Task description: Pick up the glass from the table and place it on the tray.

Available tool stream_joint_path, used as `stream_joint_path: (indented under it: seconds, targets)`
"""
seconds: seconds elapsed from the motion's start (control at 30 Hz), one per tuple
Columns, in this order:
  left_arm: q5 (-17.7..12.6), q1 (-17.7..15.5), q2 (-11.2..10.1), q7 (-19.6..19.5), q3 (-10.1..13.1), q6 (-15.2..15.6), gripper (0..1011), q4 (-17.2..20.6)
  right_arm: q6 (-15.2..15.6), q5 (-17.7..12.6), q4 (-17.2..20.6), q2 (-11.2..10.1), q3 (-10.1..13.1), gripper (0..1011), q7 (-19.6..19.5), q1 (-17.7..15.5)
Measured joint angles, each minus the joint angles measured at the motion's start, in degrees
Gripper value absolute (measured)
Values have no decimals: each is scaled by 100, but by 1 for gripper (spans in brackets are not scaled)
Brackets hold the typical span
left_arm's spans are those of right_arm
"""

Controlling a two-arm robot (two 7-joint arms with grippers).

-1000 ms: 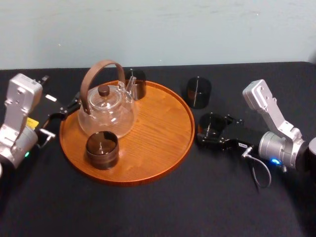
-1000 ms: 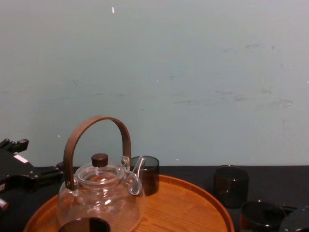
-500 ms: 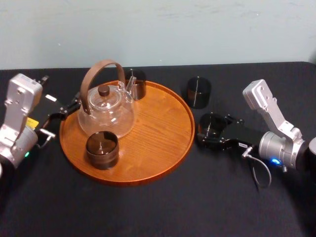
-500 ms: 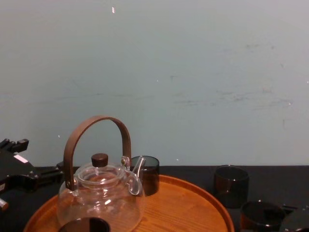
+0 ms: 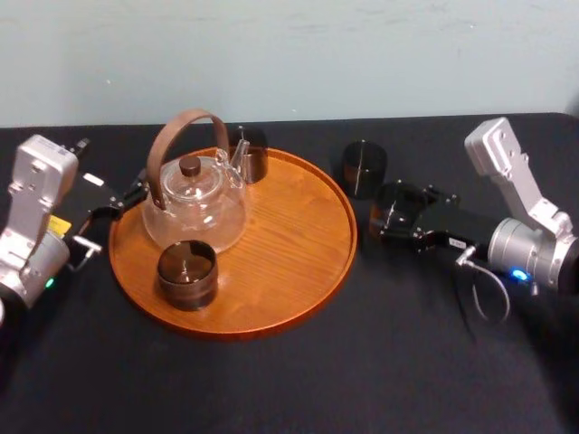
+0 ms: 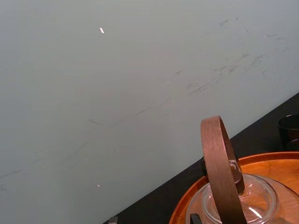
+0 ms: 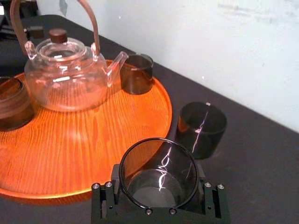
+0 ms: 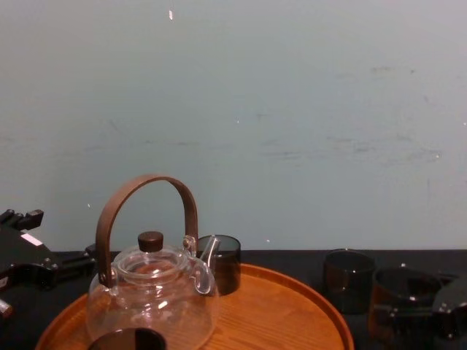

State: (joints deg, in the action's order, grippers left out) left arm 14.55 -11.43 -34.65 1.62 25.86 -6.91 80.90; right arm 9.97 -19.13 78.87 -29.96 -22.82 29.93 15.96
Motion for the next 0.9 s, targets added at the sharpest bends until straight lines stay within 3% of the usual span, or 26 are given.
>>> stream_joint_path:
  seconds: [0.47, 0.9]
  targets:
    - [0, 0, 0, 0, 0, 0, 1001, 0, 227, -9, 194, -184, -105, 906, 111, 281]
    - [0, 0, 0, 0, 0, 0, 1001, 0, 255, 84, -36, -20, -441, 906, 299, 735]
